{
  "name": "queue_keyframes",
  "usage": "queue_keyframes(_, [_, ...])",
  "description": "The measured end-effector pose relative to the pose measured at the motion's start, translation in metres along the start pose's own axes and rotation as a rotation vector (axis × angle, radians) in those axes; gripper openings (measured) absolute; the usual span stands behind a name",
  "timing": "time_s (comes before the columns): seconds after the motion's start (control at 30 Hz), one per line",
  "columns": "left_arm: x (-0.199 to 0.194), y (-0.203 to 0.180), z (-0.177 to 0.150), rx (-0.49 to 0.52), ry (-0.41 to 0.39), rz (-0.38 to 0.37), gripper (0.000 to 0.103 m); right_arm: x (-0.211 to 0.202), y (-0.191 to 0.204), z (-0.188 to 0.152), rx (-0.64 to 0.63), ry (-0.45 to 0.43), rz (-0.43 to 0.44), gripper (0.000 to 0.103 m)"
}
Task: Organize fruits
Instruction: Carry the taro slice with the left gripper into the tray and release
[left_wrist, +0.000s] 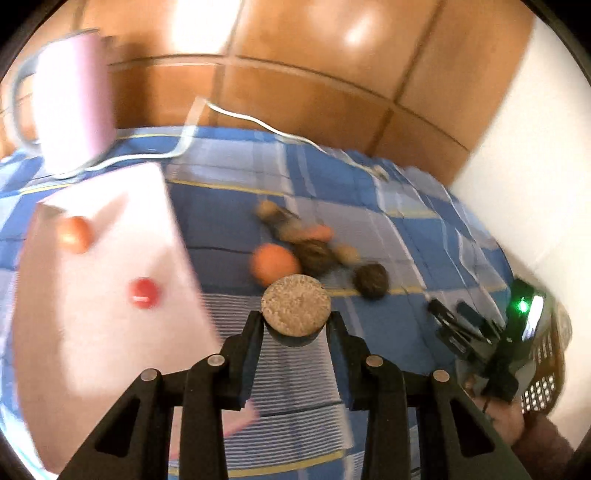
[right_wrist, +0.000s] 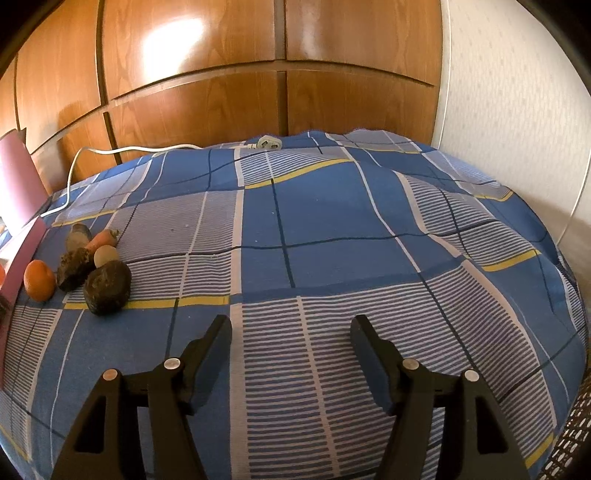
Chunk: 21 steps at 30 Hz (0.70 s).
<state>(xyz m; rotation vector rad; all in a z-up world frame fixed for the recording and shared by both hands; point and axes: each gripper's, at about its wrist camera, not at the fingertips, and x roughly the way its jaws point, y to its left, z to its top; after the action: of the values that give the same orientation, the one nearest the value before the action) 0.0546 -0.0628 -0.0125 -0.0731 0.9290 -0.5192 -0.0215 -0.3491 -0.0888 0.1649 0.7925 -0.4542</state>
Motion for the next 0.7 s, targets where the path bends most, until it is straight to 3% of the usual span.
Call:
queue_keyframes(0.27, [-0.016, 0.097, 0.014, -0.219, -0.057, 0.131, 0.036, 0.0, 0.001, 0.0, -0.01, 0.0, -0.013, 0.068])
queue_keyframes(0.6, [0.002, 0.17, 0.027, -0.271, -0.035, 0.305, 0.036, 0.0, 0.004, 0.0, -0.021, 0.003, -0.031, 0.068])
queue_keyframes(0.7, [0.003, 0.173, 0.026, -0.264, -0.042, 0.317, 0.043, 0.0, 0.005, 0.0, -0.026, 0.003, -0.034, 0.068])
